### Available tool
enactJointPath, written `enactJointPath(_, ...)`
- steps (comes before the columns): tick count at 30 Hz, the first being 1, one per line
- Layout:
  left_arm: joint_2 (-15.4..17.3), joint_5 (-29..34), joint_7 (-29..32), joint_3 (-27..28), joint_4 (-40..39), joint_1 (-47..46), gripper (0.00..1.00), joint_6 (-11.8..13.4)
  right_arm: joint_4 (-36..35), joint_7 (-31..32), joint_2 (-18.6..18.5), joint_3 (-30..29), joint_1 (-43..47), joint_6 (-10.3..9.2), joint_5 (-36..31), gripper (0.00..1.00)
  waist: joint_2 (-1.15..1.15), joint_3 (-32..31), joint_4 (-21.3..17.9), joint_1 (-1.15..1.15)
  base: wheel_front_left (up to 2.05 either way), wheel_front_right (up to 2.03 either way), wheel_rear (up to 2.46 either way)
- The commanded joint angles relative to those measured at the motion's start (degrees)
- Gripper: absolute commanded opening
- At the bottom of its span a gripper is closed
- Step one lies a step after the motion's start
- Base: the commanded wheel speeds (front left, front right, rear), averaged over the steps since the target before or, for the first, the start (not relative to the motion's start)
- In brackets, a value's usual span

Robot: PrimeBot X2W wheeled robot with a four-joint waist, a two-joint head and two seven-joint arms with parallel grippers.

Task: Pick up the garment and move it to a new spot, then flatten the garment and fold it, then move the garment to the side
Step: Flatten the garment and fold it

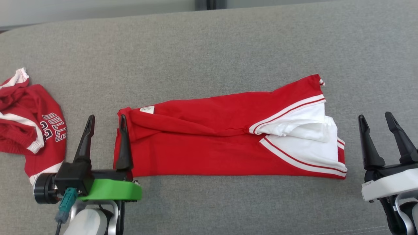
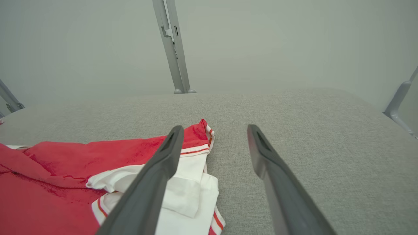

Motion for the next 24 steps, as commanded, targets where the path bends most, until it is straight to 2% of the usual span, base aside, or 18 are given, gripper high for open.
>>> enactJointPath(1, -0.12, 0.80, -0.19, 0.18, -0.05, -1.66, 1.00, -0.43, 1.53, 0.28, -0.53, 0.16, -1.37, -0.06, 0.43, 1.00, 0.00, 4.05, 2.58, 0.00, 0.00, 0.00, 0.00)
enactJointPath(5, -1.40, 1.73, -0.22, 0.40, 0.12, -4.12, 1.00, -0.97, 8.65, 0.18, -1.32, 2.14, -5.06, -0.06, 2.39, 1.00, 0.00, 6.62, 4.01, 0.00, 0.00, 0.00, 0.00)
enactJointPath(11, -3.30, 3.09, -0.24, 1.23, 1.20, -5.80, 1.00, -2.51, 21.99, -0.41, -2.90, 8.68, -11.28, -0.06, 5.70, 1.00, 0.00, 7.81, 4.69, 0.00, 0.00, 0.00, 0.00)
enactJointPath(14, -4.04, 3.66, -0.24, 2.06, 1.68, -6.04, 1.00, -3.15, 25.76, -0.23, -3.05, 12.22, -12.15, -0.02, 8.01, 1.00, 0.00, 7.52, 4.86, 0.00, 0.00, 0.00, 0.00)
enactJointPath(15, -4.36, 3.95, -0.24, 2.37, 1.84, -5.89, 1.00, -3.33, 26.49, -0.35, -3.12, 13.64, -12.07, -0.01, 9.01, 0.44, 0.00, 7.28, 4.80, 0.00, 0.00, 0.00, 0.00)
enactJointPath(16, -4.57, 4.16, -0.24, 2.63, 1.91, -5.77, 1.00, -3.52, 26.95, -0.57, -3.14, 14.39, -11.96, -0.01, 9.91, 0.30, 0.00, 7.04, 4.73, 0.00, 0.00, 0.00, 0.00)
enactJointPath(17, -4.70, 4.28, -0.24, 2.86, 2.04, -5.58, 1.00, -3.74, 27.23, -0.74, -3.31, 14.98, -11.86, -0.01, 10.42, 0.00, 0.00, 6.83, 4.64, 0.00, 0.00, 0.00, 0.00)
enactJointPath(24, -5.82, 5.52, -0.25, 4.58, 2.57, -3.74, 1.00, -4.95, 26.83, -4.71, -6.40, 15.48, -11.80, -0.08, 14.13, 0.00, 0.00, 4.10, 3.13, 0.00, 0.00, 0.00, 0.00)
